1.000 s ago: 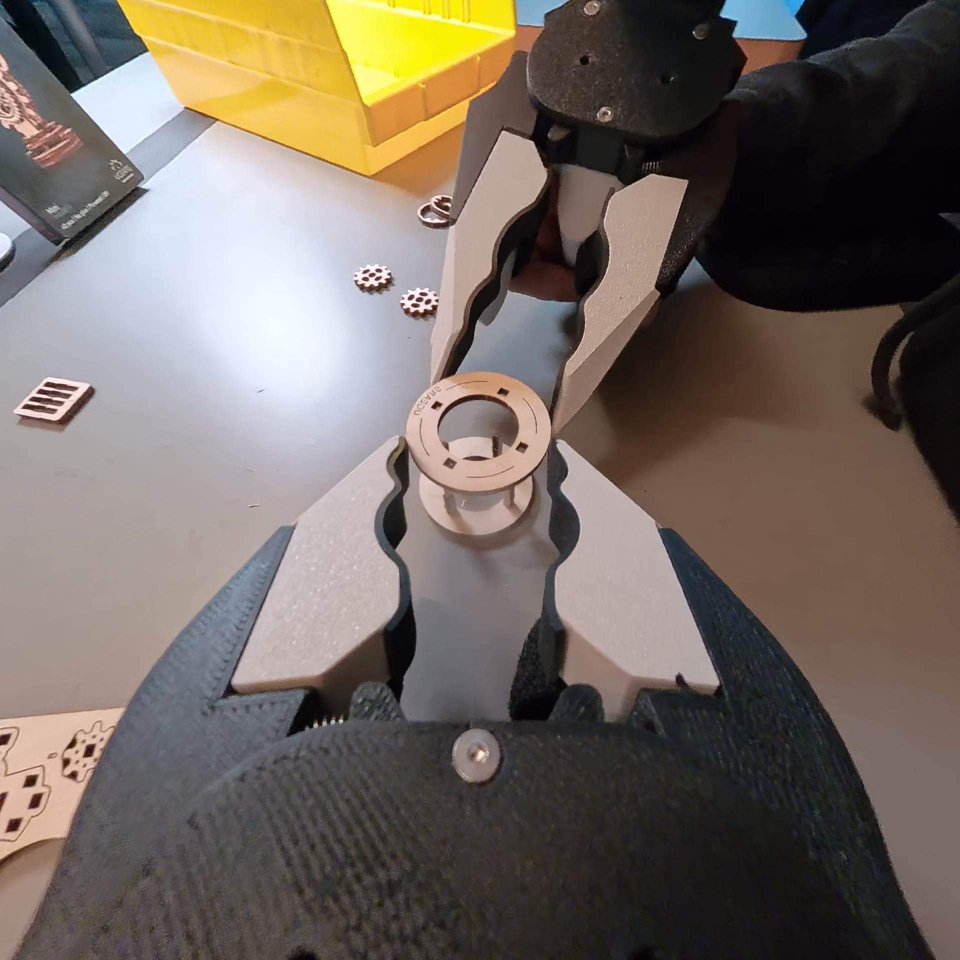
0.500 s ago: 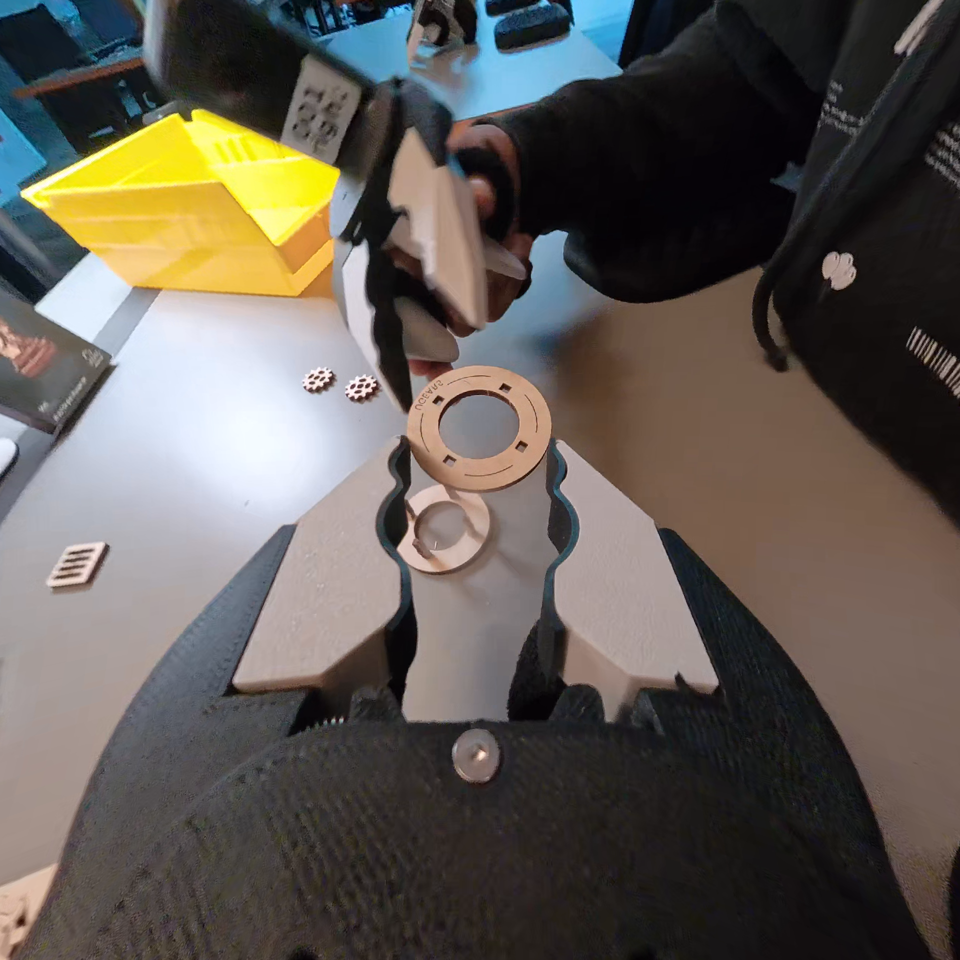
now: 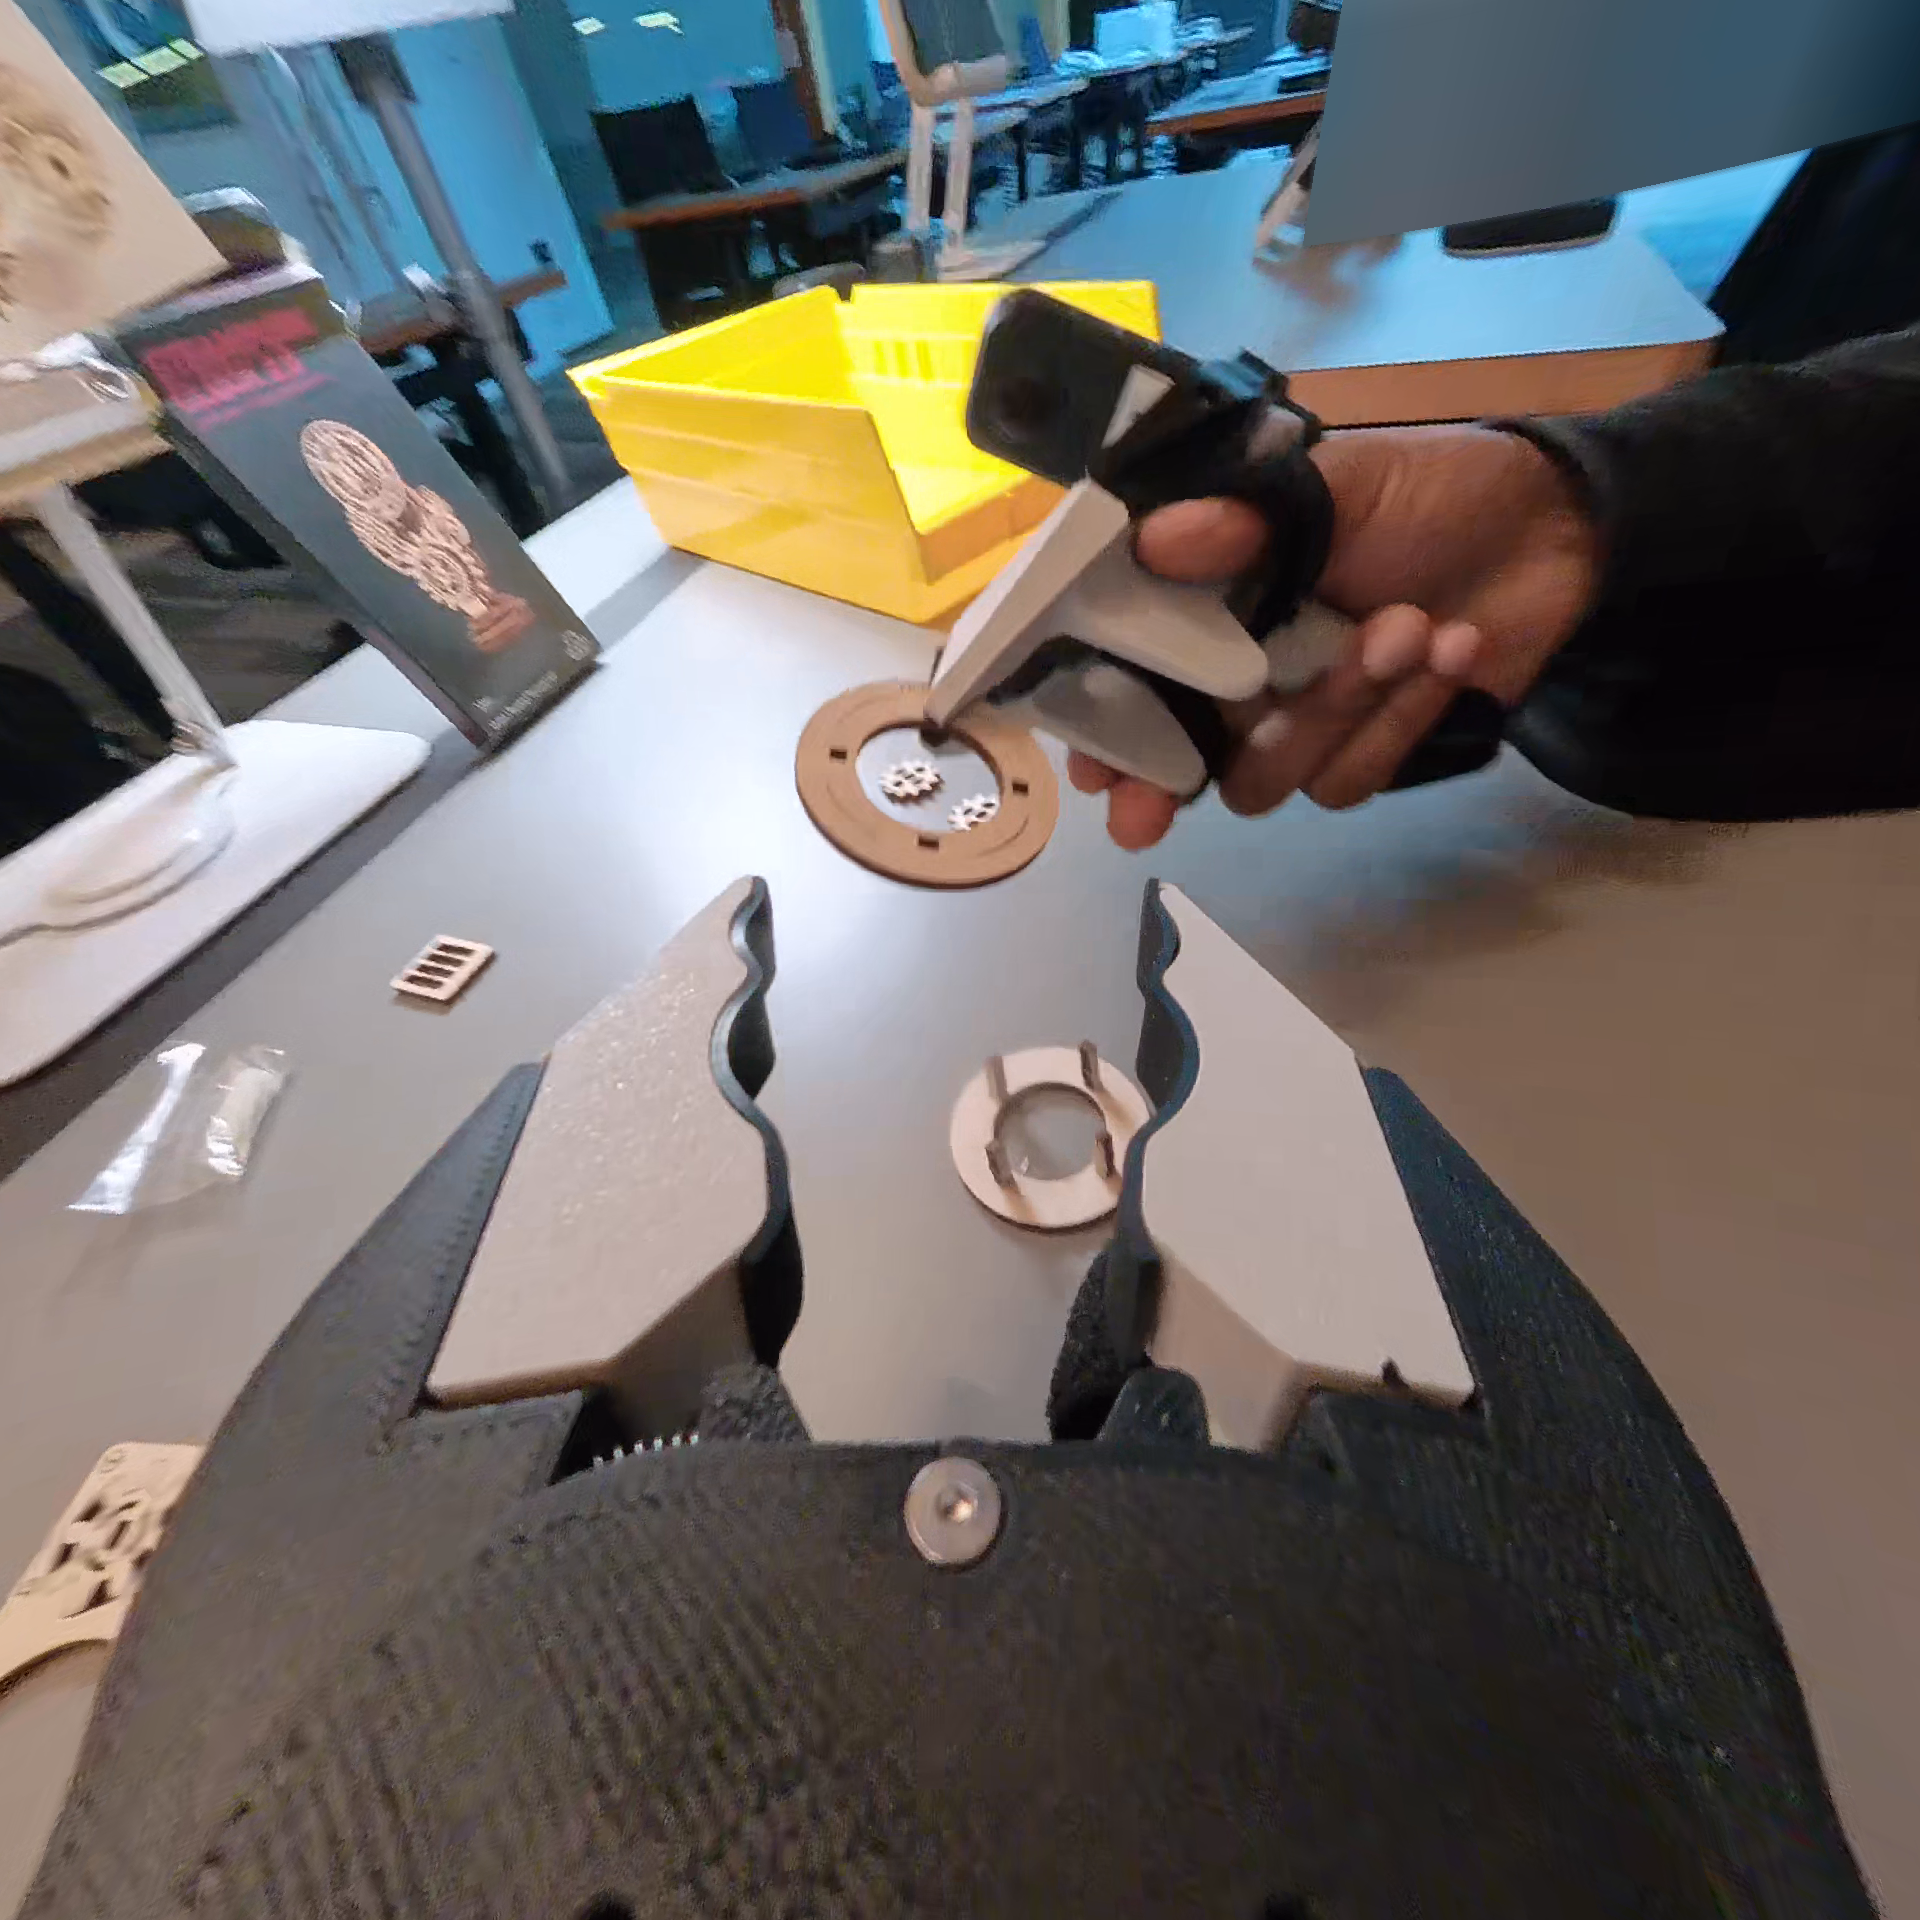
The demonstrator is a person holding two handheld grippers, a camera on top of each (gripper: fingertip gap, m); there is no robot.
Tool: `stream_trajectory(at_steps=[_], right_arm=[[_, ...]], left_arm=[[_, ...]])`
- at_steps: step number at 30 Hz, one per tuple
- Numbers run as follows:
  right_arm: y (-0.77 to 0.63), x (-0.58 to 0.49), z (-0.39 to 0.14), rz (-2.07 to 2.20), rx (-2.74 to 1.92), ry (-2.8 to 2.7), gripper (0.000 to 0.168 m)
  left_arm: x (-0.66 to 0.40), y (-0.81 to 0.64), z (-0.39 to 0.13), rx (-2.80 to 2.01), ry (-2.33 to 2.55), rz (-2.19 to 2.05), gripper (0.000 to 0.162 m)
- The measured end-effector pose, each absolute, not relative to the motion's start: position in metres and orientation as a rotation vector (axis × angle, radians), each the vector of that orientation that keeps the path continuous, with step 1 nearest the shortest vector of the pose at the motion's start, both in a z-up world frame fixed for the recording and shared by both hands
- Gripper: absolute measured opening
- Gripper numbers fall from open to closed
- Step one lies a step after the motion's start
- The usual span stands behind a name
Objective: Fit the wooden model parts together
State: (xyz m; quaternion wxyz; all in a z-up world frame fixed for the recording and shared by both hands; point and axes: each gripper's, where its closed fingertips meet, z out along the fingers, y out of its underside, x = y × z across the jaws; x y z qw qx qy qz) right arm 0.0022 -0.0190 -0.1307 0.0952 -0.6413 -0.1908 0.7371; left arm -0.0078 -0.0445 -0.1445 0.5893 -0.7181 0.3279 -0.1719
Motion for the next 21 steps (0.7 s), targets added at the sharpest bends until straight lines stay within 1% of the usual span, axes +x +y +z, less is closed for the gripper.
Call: stream_trajectory(at_steps=[4,7,10,11,13,16,17,19,20,21], right_arm=[[-0.030,-0.002,-0.126,2.263,-1.893,-0.438,0.001],[-0.040,-0.005,-0.126,2.282,-1.897,-0.425,0.001],[-0.045,-0.005,-0.124,2.260,-1.870,-0.543,0.001],[-0.047,-0.004,-0.121,2.240,-1.835,-0.639,0.005],[-0.051,0.001,-0.110,2.160,-1.717,-0.891,0.022],[-0.061,0.017,-0.101,1.911,-1.457,-1.319,0.040],[-0.066,0.022,-0.104,1.791,-1.377,-1.438,0.045],[-0.067,0.023,-0.125,1.493,-1.304,-1.624,0.057],[-0.065,0.022,-0.138,1.364,-1.291,-1.682,0.059],[-0.064,0.019,-0.147,1.289,-1.279,-1.707,0.058]], left_arm=[[-0.004,-0.038,-0.139,-1.645,0.776,-0.231,0.067],[-0.002,-0.039,-0.135,-1.617,0.798,-0.182,0.055],[-0.003,-0.043,-0.135,-1.609,0.846,-0.171,0.055],[-0.002,-0.046,-0.133,-1.596,0.858,-0.195,0.055],[-0.001,-0.054,-0.128,-1.561,0.885,-0.280,0.055],[0.000,-0.069,-0.131,-1.558,0.945,-0.474,0.055],[-0.001,-0.071,-0.134,-1.555,0.962,-0.510,0.055],[-0.002,-0.073,-0.146,-1.590,1.012,-0.567,0.055],[-0.002,-0.073,-0.153,-1.609,1.041,-0.583,0.055],[-0.001,-0.073,-0.159,-1.623,1.069,-0.601,0.055]])
